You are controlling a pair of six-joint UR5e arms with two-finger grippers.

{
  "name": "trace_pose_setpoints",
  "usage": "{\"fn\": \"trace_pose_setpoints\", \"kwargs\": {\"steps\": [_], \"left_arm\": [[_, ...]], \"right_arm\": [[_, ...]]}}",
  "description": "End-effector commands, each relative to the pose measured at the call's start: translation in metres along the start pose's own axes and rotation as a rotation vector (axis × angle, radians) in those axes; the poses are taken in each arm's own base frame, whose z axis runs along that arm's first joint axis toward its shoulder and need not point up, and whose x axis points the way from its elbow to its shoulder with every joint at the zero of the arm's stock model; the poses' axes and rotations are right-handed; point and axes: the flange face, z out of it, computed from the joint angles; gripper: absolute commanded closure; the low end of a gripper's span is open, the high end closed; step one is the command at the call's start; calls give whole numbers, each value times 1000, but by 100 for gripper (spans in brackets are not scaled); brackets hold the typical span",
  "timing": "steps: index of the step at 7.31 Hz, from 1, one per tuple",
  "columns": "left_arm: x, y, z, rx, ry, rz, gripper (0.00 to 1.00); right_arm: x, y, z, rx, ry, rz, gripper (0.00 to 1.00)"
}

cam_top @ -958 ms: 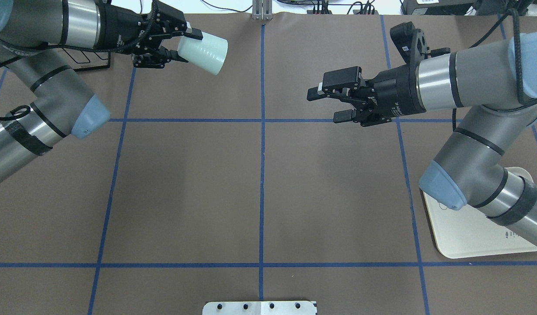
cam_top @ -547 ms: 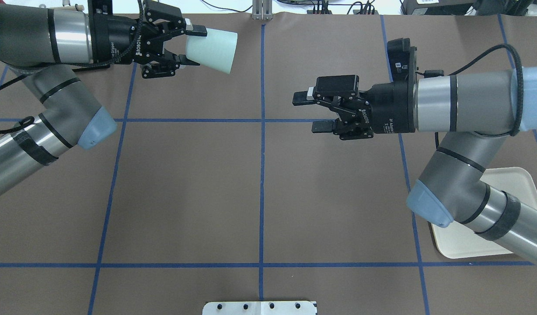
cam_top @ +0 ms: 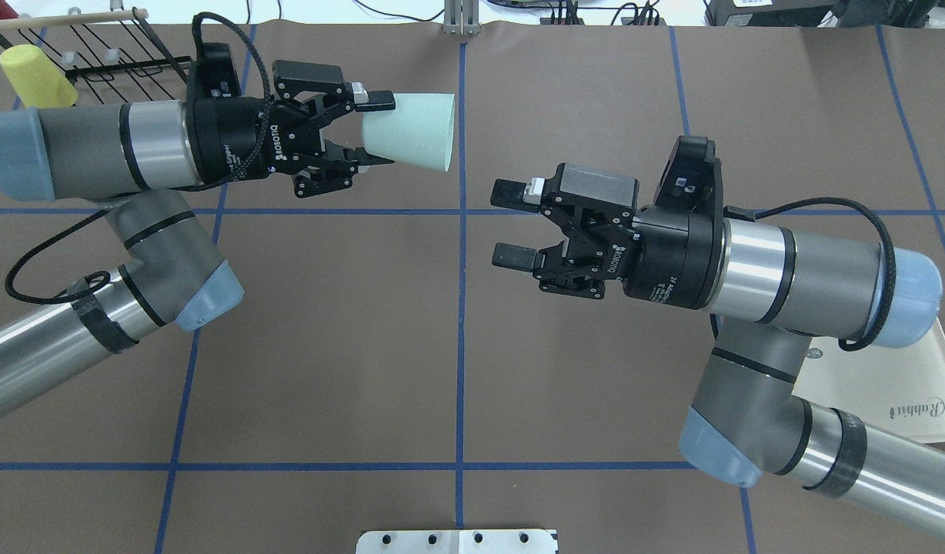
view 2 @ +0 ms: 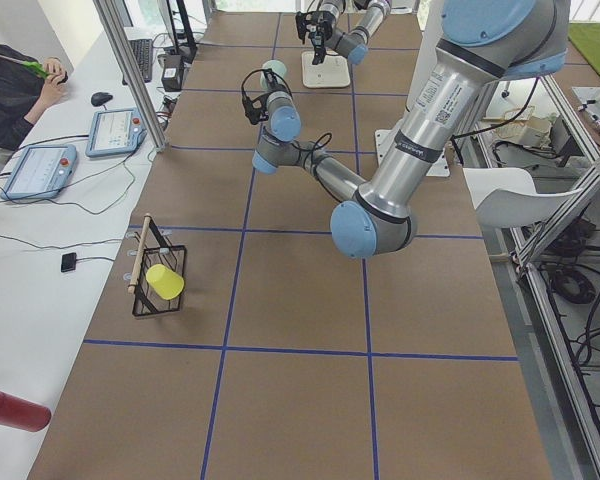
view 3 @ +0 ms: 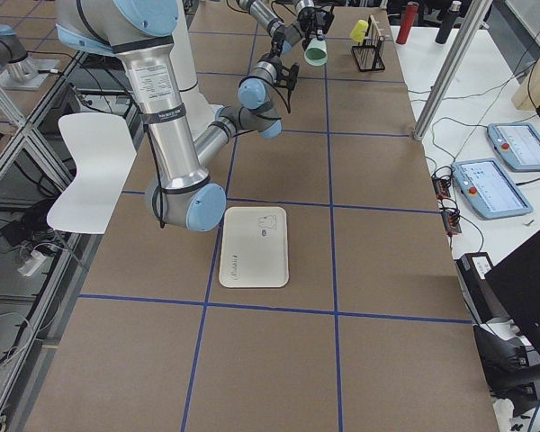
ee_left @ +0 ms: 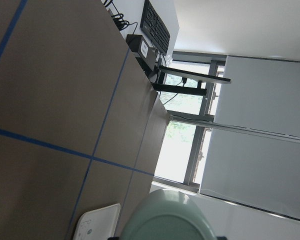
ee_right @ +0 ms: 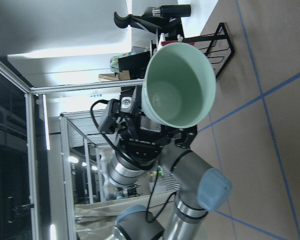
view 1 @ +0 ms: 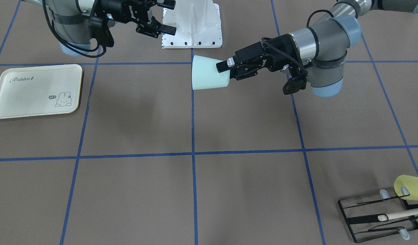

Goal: Left arm grabs green cup and hands to right arm on tray

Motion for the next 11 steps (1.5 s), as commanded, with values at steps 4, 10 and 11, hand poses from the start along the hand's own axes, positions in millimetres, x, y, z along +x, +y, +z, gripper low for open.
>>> {"fn": "trace_pose_setpoints", "kwargs": {"steps": [4, 10, 11], "left_arm": [[-2, 17, -21, -33, 40, -75, 78], [-16, 32, -8, -62, 24, -103, 78], [-21, 38, -5, -74, 19, -103, 77]], "right_arm": [[12, -7, 3, 65, -24, 14, 16], [10, -13, 31, 129, -15, 16, 17], [8, -13, 38, 139, 0, 14, 17]]}}
